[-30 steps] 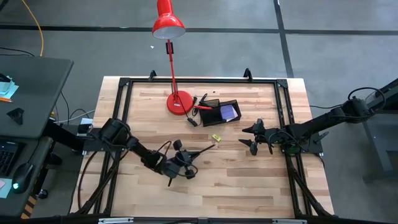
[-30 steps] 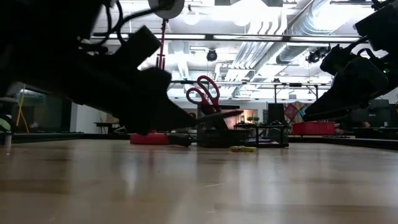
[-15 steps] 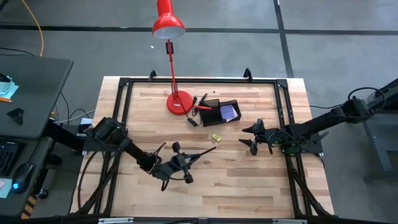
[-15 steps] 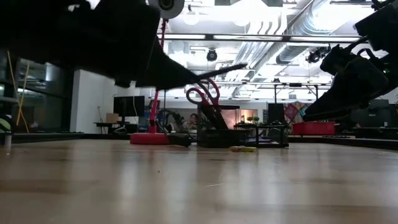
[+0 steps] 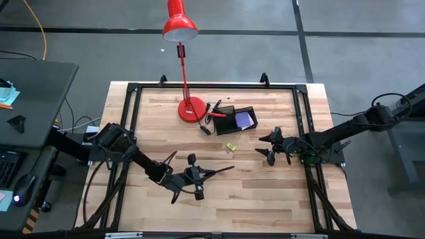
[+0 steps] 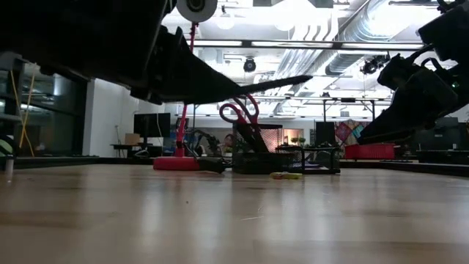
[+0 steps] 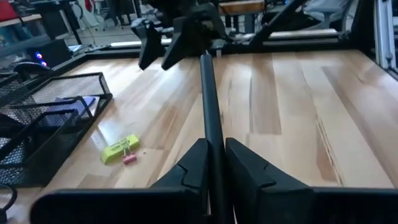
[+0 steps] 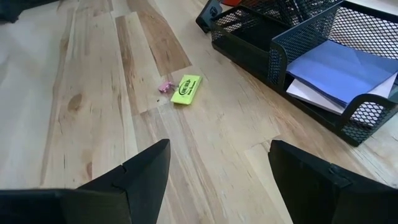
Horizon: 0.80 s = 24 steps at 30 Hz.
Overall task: Pick and place office supplies into organizer
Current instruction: Put the black pen into the black desk organizer
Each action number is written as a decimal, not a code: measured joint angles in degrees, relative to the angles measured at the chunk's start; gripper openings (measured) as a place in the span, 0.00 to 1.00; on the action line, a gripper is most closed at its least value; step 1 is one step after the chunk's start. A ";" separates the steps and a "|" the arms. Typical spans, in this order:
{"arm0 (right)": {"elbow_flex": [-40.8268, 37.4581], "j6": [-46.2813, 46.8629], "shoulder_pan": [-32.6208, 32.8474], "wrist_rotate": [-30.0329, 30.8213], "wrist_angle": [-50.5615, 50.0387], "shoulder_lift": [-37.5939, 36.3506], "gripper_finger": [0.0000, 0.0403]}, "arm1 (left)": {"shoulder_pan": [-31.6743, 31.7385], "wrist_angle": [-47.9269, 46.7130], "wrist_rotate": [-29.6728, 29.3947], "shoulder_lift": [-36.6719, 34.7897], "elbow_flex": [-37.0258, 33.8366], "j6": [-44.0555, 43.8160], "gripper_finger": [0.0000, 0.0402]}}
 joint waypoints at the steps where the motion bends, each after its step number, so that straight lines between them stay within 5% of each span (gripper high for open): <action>1: 0.00 0.00 0.02 -0.02 -0.03 0.00 0.65 | 0.00 -0.41 -0.01 0.00 0.00 -0.18 0.10; 8: 0.00 9.93 0.02 0.83 6.78 0.02 0.65 | 0.00 -2.40 0.02 0.00 0.00 -0.83 0.07; 18: 0.05 9.24 -0.16 2.26 12.79 0.27 0.65 | 0.00 -2.38 -0.01 0.00 0.00 -3.27 0.11; 24: 0.07 11.59 -0.35 8.22 12.97 0.57 0.65 | 0.00 -2.43 -0.01 0.00 0.00 -3.56 0.06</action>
